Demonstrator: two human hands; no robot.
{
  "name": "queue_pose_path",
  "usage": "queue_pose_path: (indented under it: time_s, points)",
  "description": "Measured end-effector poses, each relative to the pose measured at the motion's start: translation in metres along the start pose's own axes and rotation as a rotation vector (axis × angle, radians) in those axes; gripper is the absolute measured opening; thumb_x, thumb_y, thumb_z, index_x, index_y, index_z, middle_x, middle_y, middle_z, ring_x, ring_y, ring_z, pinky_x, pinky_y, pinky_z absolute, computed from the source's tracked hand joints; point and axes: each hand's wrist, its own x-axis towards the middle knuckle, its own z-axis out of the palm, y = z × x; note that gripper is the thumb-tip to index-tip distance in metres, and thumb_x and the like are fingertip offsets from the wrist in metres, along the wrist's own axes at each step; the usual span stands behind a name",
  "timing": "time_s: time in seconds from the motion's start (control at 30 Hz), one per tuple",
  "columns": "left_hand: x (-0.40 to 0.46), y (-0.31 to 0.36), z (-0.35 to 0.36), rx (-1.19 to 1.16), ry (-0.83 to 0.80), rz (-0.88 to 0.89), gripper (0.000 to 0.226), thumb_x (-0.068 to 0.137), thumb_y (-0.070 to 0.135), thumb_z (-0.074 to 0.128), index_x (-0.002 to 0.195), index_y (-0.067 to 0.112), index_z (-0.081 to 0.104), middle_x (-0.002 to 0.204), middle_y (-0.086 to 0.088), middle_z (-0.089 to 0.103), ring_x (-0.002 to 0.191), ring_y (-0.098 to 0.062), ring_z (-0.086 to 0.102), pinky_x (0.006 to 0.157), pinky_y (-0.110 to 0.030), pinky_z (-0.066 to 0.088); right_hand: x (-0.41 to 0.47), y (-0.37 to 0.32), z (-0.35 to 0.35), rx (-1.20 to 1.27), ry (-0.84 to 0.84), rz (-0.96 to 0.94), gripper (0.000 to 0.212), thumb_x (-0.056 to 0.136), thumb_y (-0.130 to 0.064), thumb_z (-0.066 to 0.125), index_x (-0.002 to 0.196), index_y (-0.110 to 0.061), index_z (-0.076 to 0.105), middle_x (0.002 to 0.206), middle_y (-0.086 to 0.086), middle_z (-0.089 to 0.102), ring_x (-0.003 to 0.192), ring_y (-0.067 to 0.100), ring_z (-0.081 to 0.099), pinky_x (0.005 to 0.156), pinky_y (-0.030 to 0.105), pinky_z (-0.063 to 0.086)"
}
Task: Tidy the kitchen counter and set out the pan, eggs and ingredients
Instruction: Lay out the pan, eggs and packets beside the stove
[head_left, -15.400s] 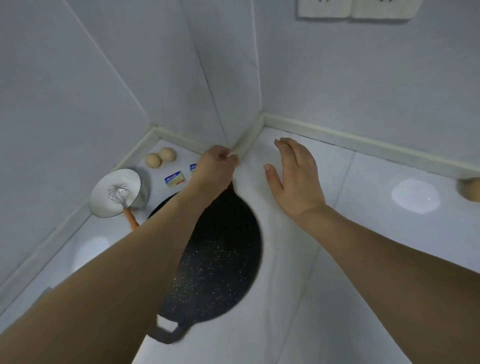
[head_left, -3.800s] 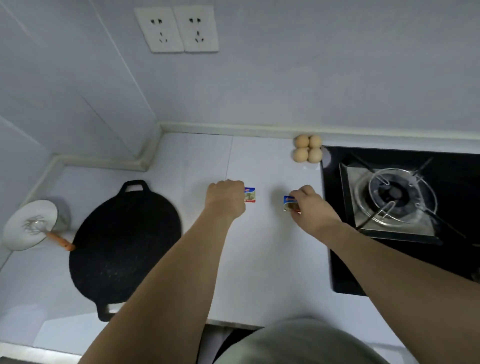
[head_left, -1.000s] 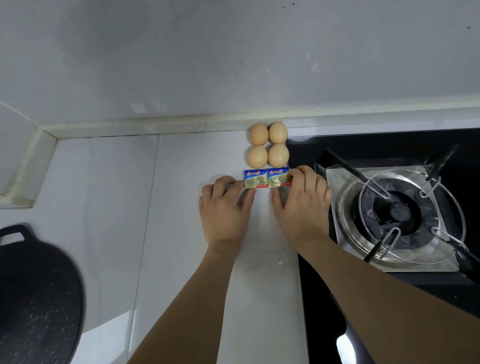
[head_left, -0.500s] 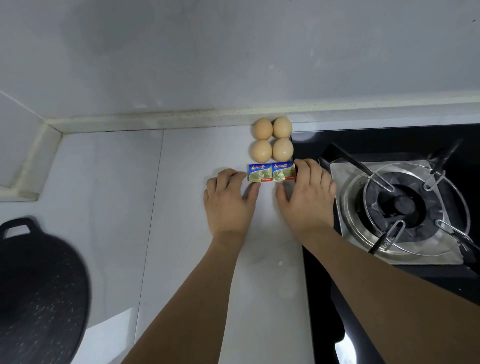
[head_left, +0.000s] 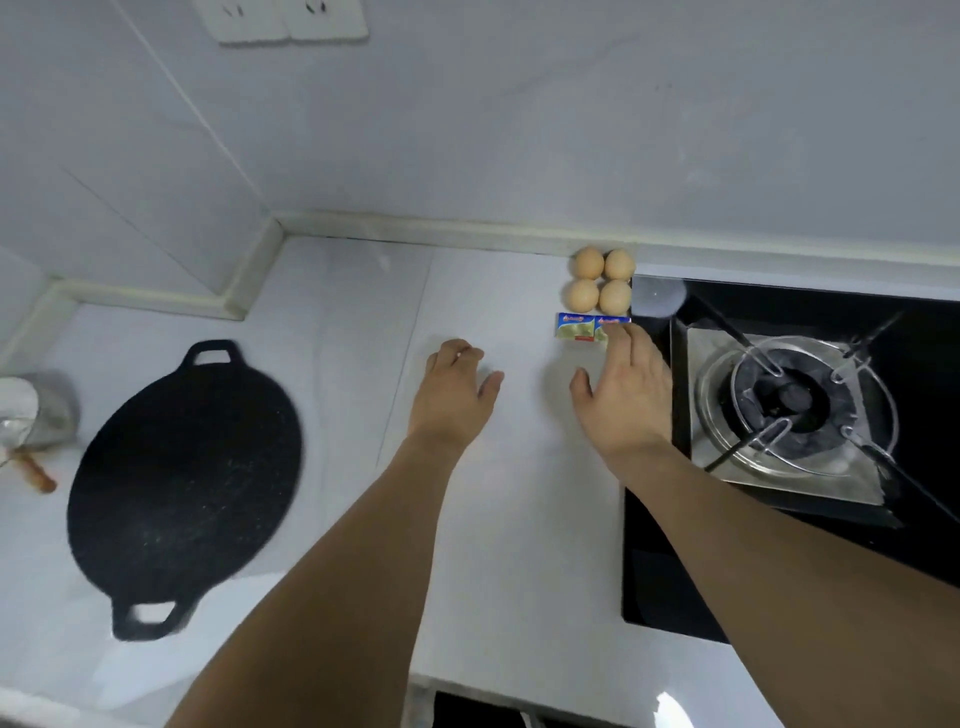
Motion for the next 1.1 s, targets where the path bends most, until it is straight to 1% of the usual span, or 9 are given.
queue_pose_path:
  time_s: [0.07, 0.17, 0.27, 0.4, 0.63, 0.8, 0.9, 1.0, 1.1]
  points:
    - [-0.021, -0.012, -0.027, 0.012, 0.031, -0.038, 0.044, 0.097, 0.035, 0.05, 0.133, 0.008, 0.052, 0.14, -0.004, 0.042, 0.129, -0.022, 0.038, 0.103, -0.031, 0.036, -0.01, -0.025, -0.007, 0.005, -0.063, -0.062, 0.054, 0.08, -0.02, 0.061, 0.128, 0.001, 0.049, 0.131, 0.019, 0.049, 0.119, 0.037, 0.048, 0.098, 0.045, 0.038]
    - [-0.052, -0.032, -0.064, 0.048, 0.081, -0.068, 0.043, 0.099, 0.033, 0.047, 0.134, 0.009, 0.051, 0.142, -0.003, 0.041, 0.128, -0.022, 0.04, 0.1, -0.034, 0.039, -0.022, -0.061, -0.011, 0.019, -0.153, -0.157, 0.055, 0.085, -0.021, 0.057, 0.135, -0.003, 0.044, 0.137, 0.016, 0.043, 0.123, 0.034, 0.043, 0.1, 0.041, 0.034]
    - [-0.089, -0.059, -0.097, 0.07, 0.166, -0.143, 0.043, 0.1, 0.033, 0.044, 0.135, 0.009, 0.051, 0.142, -0.002, 0.041, 0.128, -0.021, 0.04, 0.099, -0.035, 0.044, -0.042, -0.105, -0.011, 0.029, -0.215, -0.24, 0.056, 0.087, -0.022, 0.053, 0.139, -0.006, 0.039, 0.139, 0.012, 0.039, 0.119, 0.032, 0.044, 0.098, 0.038, 0.032]
    - [-0.132, -0.096, -0.133, 0.084, 0.268, -0.233, 0.041, 0.1, 0.032, 0.045, 0.133, 0.009, 0.052, 0.138, -0.003, 0.045, 0.123, -0.02, 0.043, 0.094, -0.028, 0.043, -0.066, -0.173, -0.004, 0.06, -0.279, -0.363, 0.055, 0.091, -0.025, 0.049, 0.142, -0.01, 0.034, 0.143, 0.009, 0.035, 0.123, 0.027, 0.042, 0.102, 0.034, 0.029]
    - [-0.172, -0.153, -0.192, 0.103, 0.393, -0.373, 0.041, 0.1, 0.036, 0.043, 0.132, 0.013, 0.053, 0.136, -0.001, 0.048, 0.122, -0.017, 0.046, 0.095, -0.022, 0.037, -0.093, -0.273, 0.006, 0.099, -0.339, -0.594, 0.053, 0.094, -0.028, 0.048, 0.142, -0.013, 0.032, 0.143, 0.008, 0.036, 0.124, 0.024, 0.043, 0.102, 0.034, 0.035]
    - [-0.182, -0.207, -0.248, 0.12, 0.517, -0.442, 0.037, 0.1, 0.029, 0.045, 0.128, 0.009, 0.056, 0.13, -0.006, 0.051, 0.121, -0.025, 0.047, 0.096, -0.032, 0.04, -0.089, -0.333, 0.017, 0.136, -0.423, -0.717, 0.05, 0.094, -0.026, 0.047, 0.14, -0.012, 0.036, 0.142, 0.006, 0.035, 0.122, 0.022, 0.044, 0.103, 0.033, 0.034]
    - [-0.192, -0.252, -0.273, 0.042, 0.587, -0.6, 0.036, 0.099, 0.024, 0.044, 0.13, 0.008, 0.055, 0.135, -0.007, 0.048, 0.119, -0.027, 0.049, 0.097, -0.033, 0.039, -0.083, -0.366, 0.03, 0.139, -0.475, -0.744, 0.048, 0.094, -0.023, 0.047, 0.14, -0.012, 0.037, 0.142, 0.006, 0.034, 0.121, 0.023, 0.044, 0.104, 0.033, 0.033]
    - [-0.194, -0.29, -0.283, -0.119, 0.641, -0.801, 0.041, 0.098, 0.025, 0.04, 0.134, 0.009, 0.051, 0.139, -0.006, 0.047, 0.12, -0.025, 0.051, 0.1, -0.036, 0.04, -0.079, -0.4, 0.052, 0.161, -0.546, -0.722, 0.047, 0.095, -0.022, 0.046, 0.14, -0.012, 0.037, 0.142, 0.006, 0.034, 0.123, 0.023, 0.045, 0.105, 0.034, 0.037]
    - [-0.186, -0.318, -0.285, -0.276, 0.649, -0.906, 0.043, 0.096, 0.022, 0.039, 0.136, 0.011, 0.05, 0.134, -0.008, 0.055, 0.118, -0.026, 0.054, 0.098, -0.035, 0.044, -0.082, -0.435, 0.077, 0.221, -0.699, -0.602, 0.046, 0.097, -0.02, 0.043, 0.142, -0.015, 0.036, 0.145, 0.005, 0.035, 0.124, 0.02, 0.045, 0.095, 0.028, 0.039]
